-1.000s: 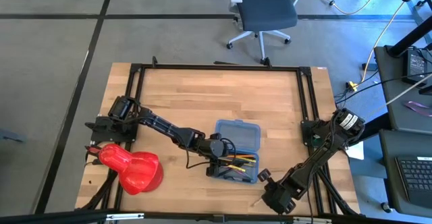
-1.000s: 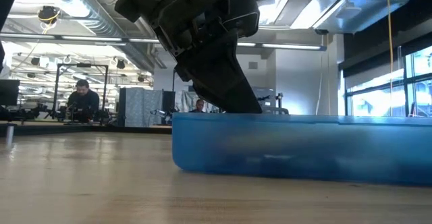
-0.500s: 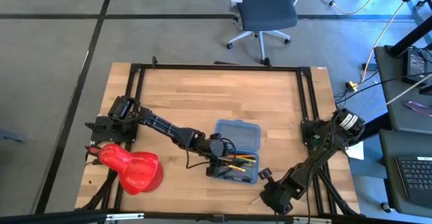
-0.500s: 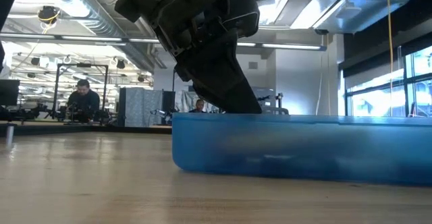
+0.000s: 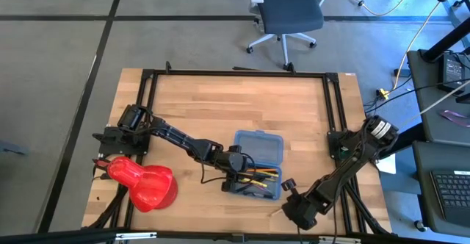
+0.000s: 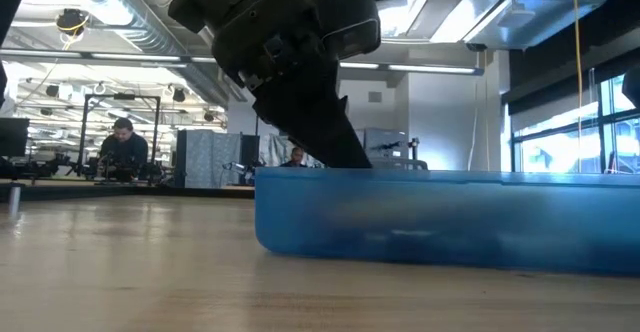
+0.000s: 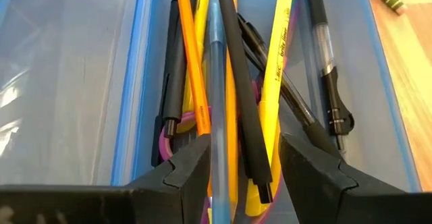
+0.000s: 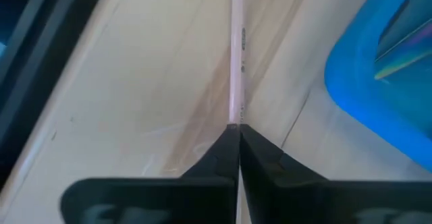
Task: Pick & place school supplies into a supply box
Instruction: Put the bottom right white pencil into the blue supply box
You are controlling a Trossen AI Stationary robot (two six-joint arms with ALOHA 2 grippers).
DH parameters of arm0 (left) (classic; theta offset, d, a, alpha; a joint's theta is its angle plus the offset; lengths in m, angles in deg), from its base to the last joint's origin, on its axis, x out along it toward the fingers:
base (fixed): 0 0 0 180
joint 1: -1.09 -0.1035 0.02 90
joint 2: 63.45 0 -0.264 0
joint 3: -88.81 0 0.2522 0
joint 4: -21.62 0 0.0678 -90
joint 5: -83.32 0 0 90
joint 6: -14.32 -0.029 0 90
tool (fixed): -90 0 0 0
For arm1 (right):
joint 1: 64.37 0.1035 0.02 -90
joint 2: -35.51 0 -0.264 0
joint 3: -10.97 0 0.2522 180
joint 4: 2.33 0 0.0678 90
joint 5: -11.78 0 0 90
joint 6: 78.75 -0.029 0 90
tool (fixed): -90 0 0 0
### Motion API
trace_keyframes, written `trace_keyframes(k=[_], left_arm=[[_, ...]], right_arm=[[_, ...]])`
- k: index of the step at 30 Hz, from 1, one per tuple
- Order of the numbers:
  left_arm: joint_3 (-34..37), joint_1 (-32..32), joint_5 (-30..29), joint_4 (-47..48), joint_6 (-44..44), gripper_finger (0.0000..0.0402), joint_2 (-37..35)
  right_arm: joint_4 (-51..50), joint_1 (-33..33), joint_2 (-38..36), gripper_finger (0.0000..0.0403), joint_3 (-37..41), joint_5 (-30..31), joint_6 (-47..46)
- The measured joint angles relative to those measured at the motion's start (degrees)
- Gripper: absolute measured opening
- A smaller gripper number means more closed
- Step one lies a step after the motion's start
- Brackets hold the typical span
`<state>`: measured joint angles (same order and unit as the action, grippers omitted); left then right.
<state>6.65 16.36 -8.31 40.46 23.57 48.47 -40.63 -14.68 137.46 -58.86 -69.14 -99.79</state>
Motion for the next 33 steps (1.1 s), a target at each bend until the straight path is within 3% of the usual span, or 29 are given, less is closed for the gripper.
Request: trace_keyframes(k=[5,10,15,23,29,33], left_arm=[[0.0,-0.1,-0.2,1.6,-0.2,0.0164,-1.7],[0.0,-0.3,-0.8,2.4,-0.6,0.0162,-3.5],[0.0,-0.4,-0.8,-2.5,-1.7,0.0166,-3.4],[0.0,-0.2,-0.1,-7.1,0.4,0.0162,-3.2],[0.0,0.2,1.6,-8.1,6.8,0.0166,-2.9],[0.0,1.7,1.6,-8.5,6.6,0.0164,-2.2]], right_arm=[[-0.1,0.0,-1.1,0.0004,0.0,-0.9,0.1],[0.0,-0.1,-0.9,0.0025,0.5,-0.1,-0.8],[0.4,-0.1,-0.8,0.0035,1.8,0.7,-3.4],[1.9,-0.1,-0.9,0.0037,3.5,0.5,-8.7],[1.8,-0.1,-0.6,0.0037,3.5,0.1,-7.4],[2.8,-0.5,1.2,0.0038,3.5,0.4,-7.2]])
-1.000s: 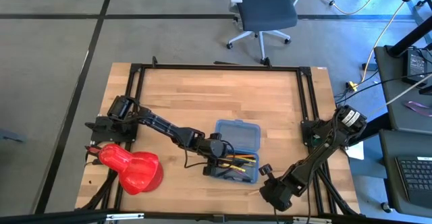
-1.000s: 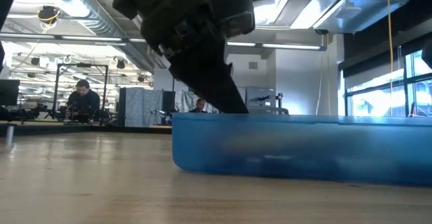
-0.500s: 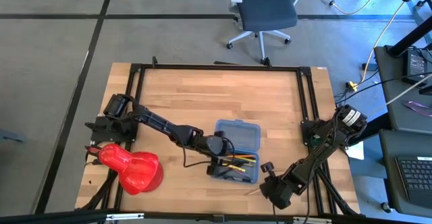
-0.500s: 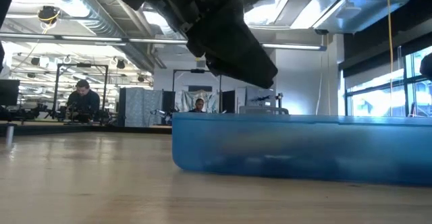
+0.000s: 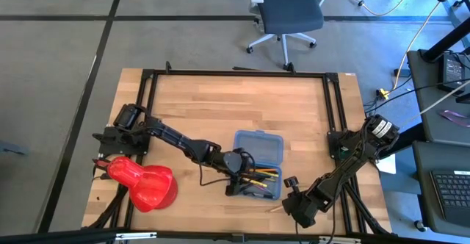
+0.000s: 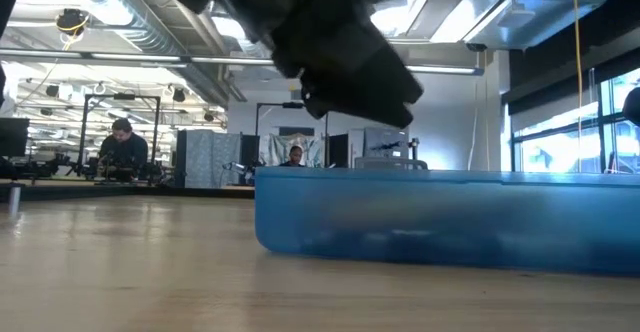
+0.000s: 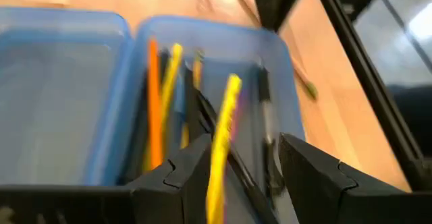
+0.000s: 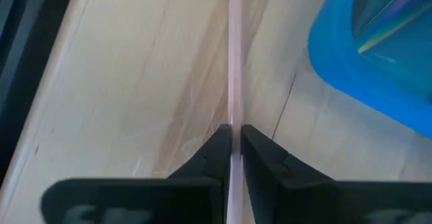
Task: Pick & place school supplies into a supply box
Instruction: Put the bottom right white pencil into the blue supply box
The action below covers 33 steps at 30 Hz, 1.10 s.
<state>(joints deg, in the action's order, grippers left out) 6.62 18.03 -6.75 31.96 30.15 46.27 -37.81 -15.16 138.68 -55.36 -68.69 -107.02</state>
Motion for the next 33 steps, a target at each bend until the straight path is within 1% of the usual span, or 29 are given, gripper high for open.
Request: trace_keyframes(k=[4,6,11,15,19,22,25,28,33], left_arm=[[0.0,2.5,0.1,0.8,-5.6,0.0153,0.1],[0.0,4.0,-0.9,1.1,-6.8,0.0144,0.3],[0.0,7.3,-4.9,1.2,-3.4,0.0122,0.4],[0.0,9.2,-8.3,1.4,-1.4,0.0117,0.9],[0.0,10.6,-10.0,1.0,-0.3,0.0119,2.5],[0.0,10.9,-10.5,-0.9,3.4,0.0124,4.8],[0.0,10.9,-10.0,-3.0,6.4,0.0133,7.4],[0.0,10.9,-9.0,-4.9,6.8,0.0145,9.3],[0.0,11.4,-7.3,-5.5,8.8,0.0163,9.5]], right_arm=[[2.0,-0.3,1.2,0.0038,-0.1,0.5,0.0],[2.8,-0.5,1.4,0.0038,-0.1,1.1,-0.5],[6.9,-1.7,1.7,0.0038,0.1,1.7,-4.7],[10.7,-3.0,2.1,0.0037,0.2,1.7,-7.8],[15.0,-4.5,3.4,0.0037,0.2,2.0,-10.7],[17.7,-5.2,4.9,0.0037,0.1,2.6,-10.7],[19.8,-5.6,6.0,0.0037,0.0,3.0,-10.6],[20.3,-5.8,6.4,0.0037,0.0,3.1,-10.7],[20.2,-5.8,6.4,0.0037,-0.1,3.4,-12.2]])
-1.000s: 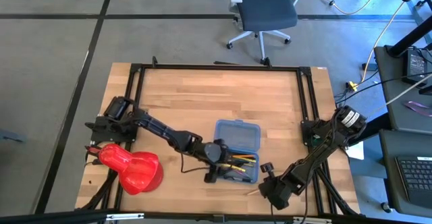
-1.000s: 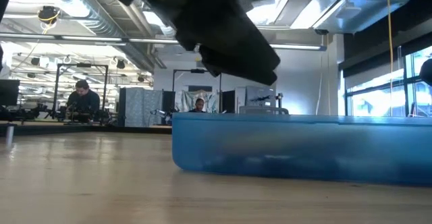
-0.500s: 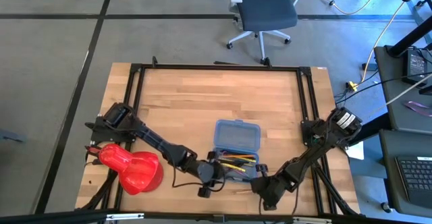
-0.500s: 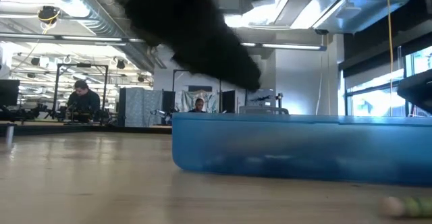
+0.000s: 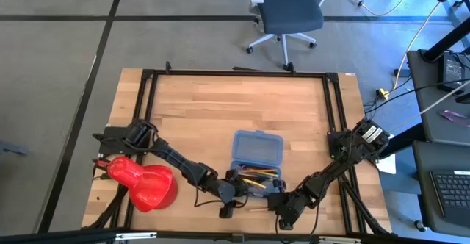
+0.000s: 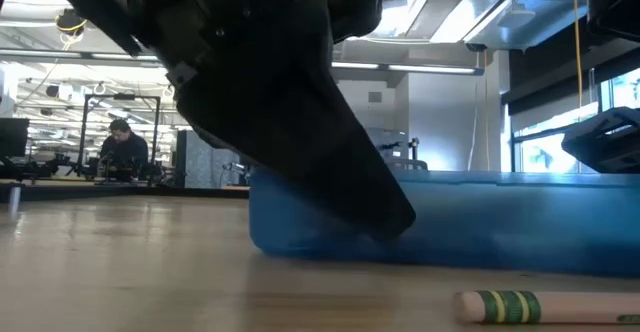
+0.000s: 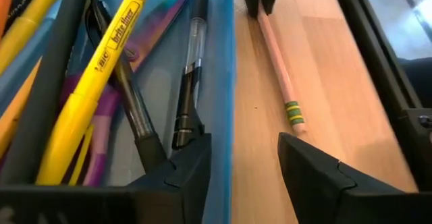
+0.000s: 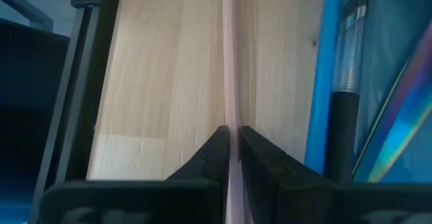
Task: Pick & place school supplies into a supply box
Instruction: Put the bottom right white pencil into the blue supply box
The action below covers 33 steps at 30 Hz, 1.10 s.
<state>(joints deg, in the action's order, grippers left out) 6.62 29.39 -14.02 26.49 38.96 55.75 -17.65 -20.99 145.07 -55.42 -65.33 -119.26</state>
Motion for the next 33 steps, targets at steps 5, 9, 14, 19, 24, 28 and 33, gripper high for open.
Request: trace_keyframes(k=[5,9,14,19,24,28,33], left_arm=[[0.0,1.7,-0.3,1.4,-0.2,0.0172,-1.6],[0.0,2.6,-1.3,3.7,-2.6,0.0173,-3.6],[0.0,2.2,-4.6,4.9,-4.8,0.0169,-4.7],[0.0,2.5,-2.5,5.8,-3.9,0.0171,-6.4],[0.0,4.1,1.7,2.9,-3.3,0.0163,-8.1],[0.0,5.4,4.1,1.2,-0.2,0.0152,-8.0],[0.1,5.4,4.7,2.4,3.9,0.0139,-5.3]], right_arm=[[0.2,-0.1,0.0,0.0037,0.0,0.0,-0.2],[0.4,-0.3,0.1,0.0037,0.0,-0.1,-1.4],[0.8,-0.3,0.1,0.0037,0.0,0.0,-1.4],[1.0,-0.5,0.2,0.0037,0.0,0.3,-1.3],[1.1,-0.8,0.2,0.0037,0.0,0.4,-1.2],[1.2,-1.2,0.2,0.0037,0.0,0.3,-1.1],[1.3,-1.3,0.2,0.0037,0.0,0.4,-0.8]])
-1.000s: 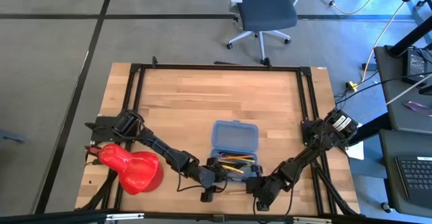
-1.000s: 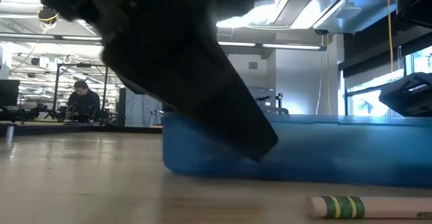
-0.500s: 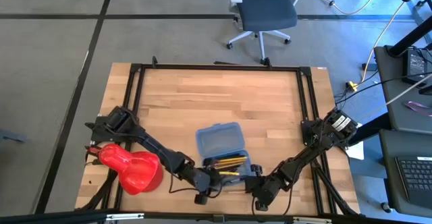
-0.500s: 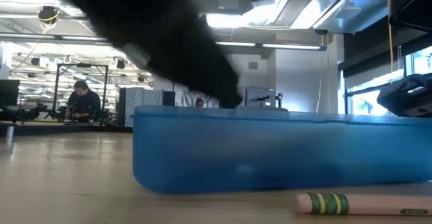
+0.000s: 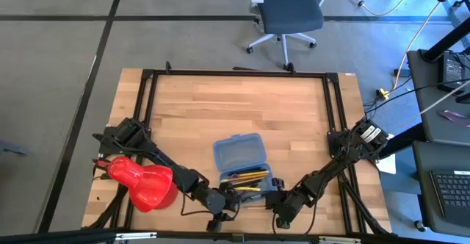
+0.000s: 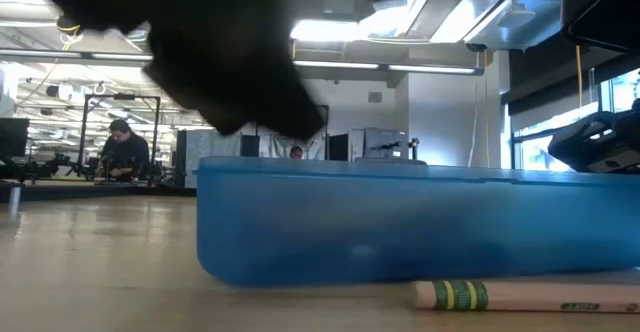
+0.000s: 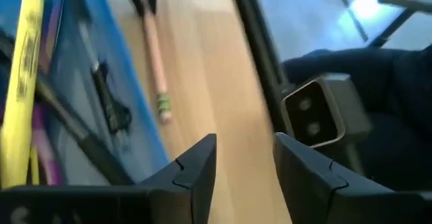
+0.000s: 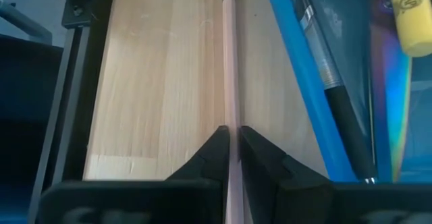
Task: Pick & place school supplies into a supply box
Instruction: Put the bottom right white pencil into the blue supply box
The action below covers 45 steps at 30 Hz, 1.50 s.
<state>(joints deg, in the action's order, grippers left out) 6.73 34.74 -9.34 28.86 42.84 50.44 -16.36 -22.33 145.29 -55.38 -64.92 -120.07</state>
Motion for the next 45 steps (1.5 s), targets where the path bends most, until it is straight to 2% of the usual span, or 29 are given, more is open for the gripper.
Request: trace_keyframes(k=[5,13,20,30,39,45], left_arm=[[0.0,-0.3,0.4,3.5,0.9,0.0131,1.0],[-0.1,-1.5,-6.5,10.9,1.3,0.0131,1.0],[-0.1,-1.8,-12.6,9.0,-3.1,0.0134,1.0],[-0.1,-2.3,-12.0,2.7,0.5,0.0154,4.2],[0.0,-0.2,-14.9,-1.7,-1.9,0.0150,6.7],[3.0,-0.1,-17.1,-7.0,-0.6,0.0152,7.0]], right_arm=[[0.1,0.0,0.0,0.0037,0.0,0.2,0.0],[0.3,0.0,0.1,0.0037,0.0,0.6,-0.2],[0.4,-0.4,0.2,0.0037,0.0,2.4,-0.4],[0.5,-1.0,0.2,0.0037,0.0,3.1,-0.7],[0.3,-1.0,0.2,0.0037,0.1,4.1,-1.9],[0.2,-1.0,0.2,0.0037,0.1,4.1,-2.0]])
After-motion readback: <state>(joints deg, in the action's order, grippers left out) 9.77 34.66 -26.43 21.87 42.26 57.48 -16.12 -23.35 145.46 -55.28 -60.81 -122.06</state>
